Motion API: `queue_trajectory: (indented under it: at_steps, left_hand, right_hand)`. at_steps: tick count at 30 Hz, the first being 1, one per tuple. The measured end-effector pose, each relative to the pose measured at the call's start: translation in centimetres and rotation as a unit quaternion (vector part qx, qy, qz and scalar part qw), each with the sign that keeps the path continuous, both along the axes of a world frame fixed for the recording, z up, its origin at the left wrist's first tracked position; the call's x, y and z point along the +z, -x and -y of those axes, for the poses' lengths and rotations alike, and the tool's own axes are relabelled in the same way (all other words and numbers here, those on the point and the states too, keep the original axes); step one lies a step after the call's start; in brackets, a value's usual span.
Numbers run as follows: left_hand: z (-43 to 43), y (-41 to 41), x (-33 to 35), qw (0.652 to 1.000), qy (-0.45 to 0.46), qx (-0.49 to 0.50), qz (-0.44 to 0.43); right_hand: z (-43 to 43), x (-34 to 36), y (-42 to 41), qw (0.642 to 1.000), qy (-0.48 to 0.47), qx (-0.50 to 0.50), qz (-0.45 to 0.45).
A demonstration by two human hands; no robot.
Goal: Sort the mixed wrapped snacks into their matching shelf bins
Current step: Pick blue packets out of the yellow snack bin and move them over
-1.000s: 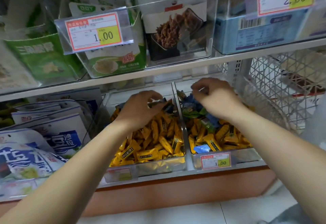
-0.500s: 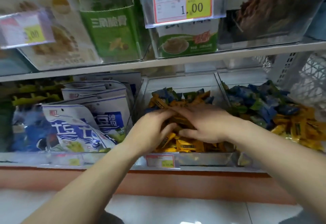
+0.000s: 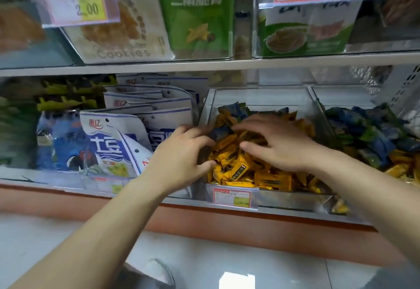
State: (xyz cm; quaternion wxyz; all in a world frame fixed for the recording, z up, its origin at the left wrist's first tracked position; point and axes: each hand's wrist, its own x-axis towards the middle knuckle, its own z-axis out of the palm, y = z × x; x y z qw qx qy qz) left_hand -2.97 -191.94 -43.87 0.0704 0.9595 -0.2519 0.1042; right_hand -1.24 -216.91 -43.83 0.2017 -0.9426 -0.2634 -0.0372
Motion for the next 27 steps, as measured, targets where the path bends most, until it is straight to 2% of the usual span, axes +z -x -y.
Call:
queue_trajectory:
  at_steps: [2,4,7,11,15,16,18,19,20,22,24,27]
  left_hand:
    - [-0.4,0.2,-0.3,1.0,0.024,-0.009,-0.014]
    - [-0.8,0.2,-0.5,0.999,0.041,-0.025,-0.025]
    - [-1.2,0.0,-0.3,0.997,0.056,-0.026,-0.041]
    - [-1.1,0.2,-0.3,0.995,0.098,0.013,-0.03]
    - [-1.2,0.3,-0.3,0.997,0.068,0.025,-0.017]
    - [-1.2,0.2,-0.2,0.997,0.073,0.025,-0.029]
    - [-1.4,0.1,0.0,0.994,0.088,0.021,-0.056]
    - [-1.5,0.1,0.1,0.993,0.095,0.018,-0.066]
    - [-1.5,0.1,0.2,0.991,0.105,0.017,-0.077]
    - [-1.7,0.1,0.5,0.987,0.128,0.018,-0.097]
    - [-1.9,0.1,0.6,0.982,0.151,0.015,-0.111]
    - [-2.0,0.0,0.7,0.978,0.17,0.01,-0.119]
  right_hand:
    - [-1.6,-0.8,0.0,0.994,0.073,0.063,-0.049]
    - [-2.0,-1.8,-0.1,0.982,0.175,0.067,-0.012]
    - [-0.7,-1.4,-0.3,0.978,0.203,0.028,0.045]
    - [1.3,-0.3,-0.6,0.96,0.274,-0.035,0.033]
    - [1.2,1.5,-1.5,0.929,0.346,-0.121,0.039]
    - [0.5,2.0,-1.9,0.936,0.327,-0.116,0.059]
    - [-1.8,2.2,-2.8,0.979,0.184,-0.055,0.072]
    - [-3.2,2.1,-3.2,0.993,0.109,-0.016,0.04]
    - [-4.4,1.8,-3.6,0.997,0.077,0.012,0.005]
    - [-6.2,0.7,-4.5,0.993,0.117,0.017,-0.009]
    - [-6.5,-0.5,-5.2,0.988,0.147,-0.009,0.047]
    - [-5.6,-0.6,-5.5,0.99,0.124,-0.005,0.067]
